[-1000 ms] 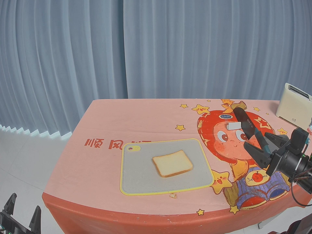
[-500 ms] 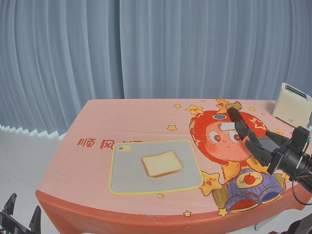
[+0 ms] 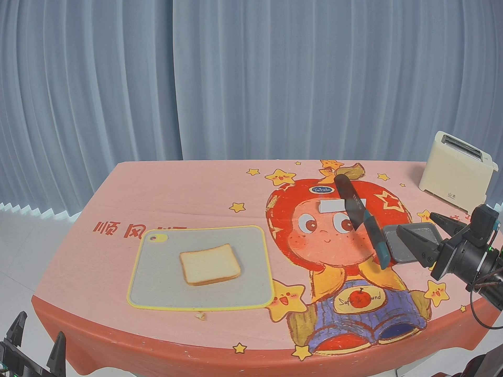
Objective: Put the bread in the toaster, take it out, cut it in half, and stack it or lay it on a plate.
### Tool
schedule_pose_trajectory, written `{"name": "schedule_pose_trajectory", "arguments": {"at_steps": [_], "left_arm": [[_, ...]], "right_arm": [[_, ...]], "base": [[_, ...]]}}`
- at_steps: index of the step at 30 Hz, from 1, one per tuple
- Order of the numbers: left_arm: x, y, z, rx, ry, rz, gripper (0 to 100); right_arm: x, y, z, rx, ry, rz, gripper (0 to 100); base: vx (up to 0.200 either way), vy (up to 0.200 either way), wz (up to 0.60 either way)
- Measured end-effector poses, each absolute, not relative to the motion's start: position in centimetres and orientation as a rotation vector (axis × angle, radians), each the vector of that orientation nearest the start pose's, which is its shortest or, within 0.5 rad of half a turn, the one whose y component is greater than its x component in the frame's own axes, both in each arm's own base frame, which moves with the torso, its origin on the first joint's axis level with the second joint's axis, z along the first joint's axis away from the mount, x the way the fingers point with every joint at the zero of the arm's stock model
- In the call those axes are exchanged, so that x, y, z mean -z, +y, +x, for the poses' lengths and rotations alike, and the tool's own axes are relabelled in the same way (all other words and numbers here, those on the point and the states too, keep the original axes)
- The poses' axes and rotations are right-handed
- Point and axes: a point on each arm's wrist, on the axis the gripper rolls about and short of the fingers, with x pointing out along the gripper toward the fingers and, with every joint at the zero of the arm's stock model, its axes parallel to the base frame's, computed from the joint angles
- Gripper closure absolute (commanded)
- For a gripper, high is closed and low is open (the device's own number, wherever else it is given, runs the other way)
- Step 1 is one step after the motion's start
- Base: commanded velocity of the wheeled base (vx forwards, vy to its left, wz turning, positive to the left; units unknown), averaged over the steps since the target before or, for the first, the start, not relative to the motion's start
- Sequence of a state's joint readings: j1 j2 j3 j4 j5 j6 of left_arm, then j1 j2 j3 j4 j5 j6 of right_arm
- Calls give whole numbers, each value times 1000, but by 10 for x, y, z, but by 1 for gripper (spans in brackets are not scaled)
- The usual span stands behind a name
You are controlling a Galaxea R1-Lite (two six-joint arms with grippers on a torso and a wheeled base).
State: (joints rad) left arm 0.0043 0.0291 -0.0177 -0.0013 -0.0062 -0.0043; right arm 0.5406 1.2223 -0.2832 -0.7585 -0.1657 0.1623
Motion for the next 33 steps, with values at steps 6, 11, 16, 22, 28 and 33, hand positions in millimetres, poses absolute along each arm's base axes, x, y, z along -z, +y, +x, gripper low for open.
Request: {"name": "schedule_pose_trajectory", "arguments": {"at_steps": [6,11,16,22,28,33], "left_arm": [[-81,0,-22,2,10,-4,0],[-81,0,-22,3,10,-3,0],[-81,0,-22,4,10,-3,0],[-81,0,-22,3,10,-2,0],[-81,0,-22,3,9,-1,0],[-81,0,-22,4,9,0,0]], "right_arm": [[-165,81,143,-321,211,106,0],[-160,83,144,-309,246,91,0],[-163,89,149,-319,261,79,0],[-173,99,164,-327,305,52,0],[-185,106,177,-322,388,2,0],[-193,111,186,-334,402,2,0]], "base": [[0,0,0],[0,0,0],[0,0,0],[0,0,0],[0,0,0],[0,0,0]]}}
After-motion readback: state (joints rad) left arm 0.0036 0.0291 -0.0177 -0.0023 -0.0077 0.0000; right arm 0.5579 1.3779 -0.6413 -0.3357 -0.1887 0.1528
